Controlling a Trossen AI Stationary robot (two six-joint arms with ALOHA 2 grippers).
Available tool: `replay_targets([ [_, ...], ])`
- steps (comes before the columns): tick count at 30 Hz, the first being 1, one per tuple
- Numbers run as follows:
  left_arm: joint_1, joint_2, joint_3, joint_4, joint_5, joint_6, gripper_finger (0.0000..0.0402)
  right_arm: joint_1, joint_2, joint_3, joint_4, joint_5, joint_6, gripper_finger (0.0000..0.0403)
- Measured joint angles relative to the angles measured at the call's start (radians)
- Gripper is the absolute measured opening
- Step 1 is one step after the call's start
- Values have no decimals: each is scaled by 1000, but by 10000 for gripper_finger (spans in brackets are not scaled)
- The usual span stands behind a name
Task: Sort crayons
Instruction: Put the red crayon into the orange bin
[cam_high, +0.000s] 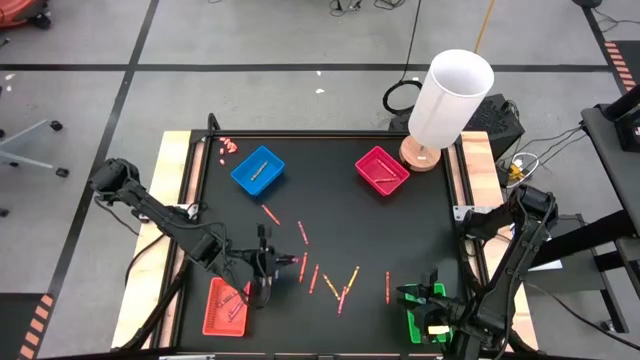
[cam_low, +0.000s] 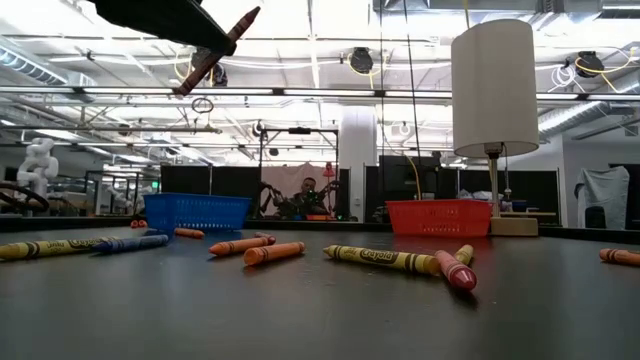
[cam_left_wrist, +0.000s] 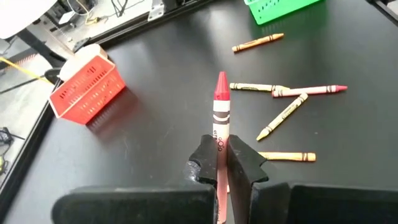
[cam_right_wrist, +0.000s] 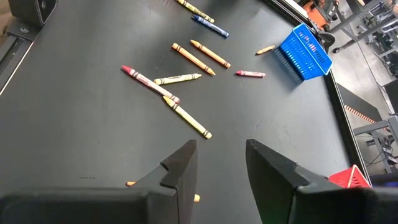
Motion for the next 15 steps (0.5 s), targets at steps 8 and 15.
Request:
replay_targets([
  [8, 0, 0, 0, 13, 9, -7, 9, 0, 0, 0, 0, 0, 0, 121],
  [15, 0, 0, 0, 12, 10, -8, 9, 0, 0, 0, 0, 0, 0, 121],
])
